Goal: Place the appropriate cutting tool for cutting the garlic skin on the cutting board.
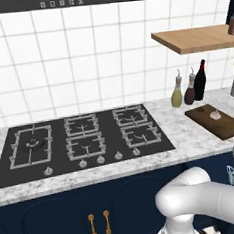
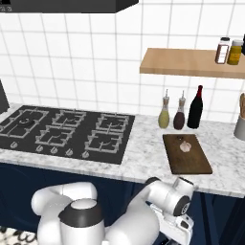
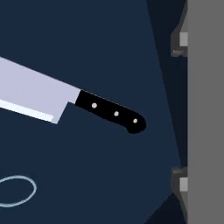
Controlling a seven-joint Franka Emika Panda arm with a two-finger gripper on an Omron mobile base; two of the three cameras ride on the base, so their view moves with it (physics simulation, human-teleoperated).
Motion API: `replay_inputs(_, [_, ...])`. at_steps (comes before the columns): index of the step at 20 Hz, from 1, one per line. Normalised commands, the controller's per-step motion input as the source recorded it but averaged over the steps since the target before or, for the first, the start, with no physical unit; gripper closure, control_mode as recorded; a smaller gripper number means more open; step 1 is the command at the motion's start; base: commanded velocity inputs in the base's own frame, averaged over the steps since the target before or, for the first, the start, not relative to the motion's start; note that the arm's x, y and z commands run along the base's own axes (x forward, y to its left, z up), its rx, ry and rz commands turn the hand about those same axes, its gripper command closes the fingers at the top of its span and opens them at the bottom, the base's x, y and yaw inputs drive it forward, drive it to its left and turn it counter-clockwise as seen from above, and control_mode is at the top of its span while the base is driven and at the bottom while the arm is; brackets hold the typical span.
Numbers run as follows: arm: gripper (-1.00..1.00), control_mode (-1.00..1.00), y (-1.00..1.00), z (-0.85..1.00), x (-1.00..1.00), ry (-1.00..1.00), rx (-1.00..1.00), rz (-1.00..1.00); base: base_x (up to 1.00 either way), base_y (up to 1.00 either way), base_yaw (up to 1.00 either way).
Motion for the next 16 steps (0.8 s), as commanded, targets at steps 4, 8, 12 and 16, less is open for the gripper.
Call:
replay_inputs(4, [-1.0, -1.0, 0.0, -0.46, 0.17, 0.09, -0.13, -0.01, 0.0, 0.0, 0.0])
replay_inputs(8, [-1.0, -1.0, 0.0, -0.46, 0.02, 0.04, -0.08, 0.0, 0.0, 0.0, 0.0])
replay_inputs(12, [-1.0, -1.0, 0.0, -0.38, 0.02, 0.03, -0.04, 0.0, 0.0, 0.0, 0.0])
replay_inputs(16, [-1.0, -1.0, 0.0, -0.42, 0.06, 0.0, 0.0, 0.0, 0.0, 0.0, 0.0])
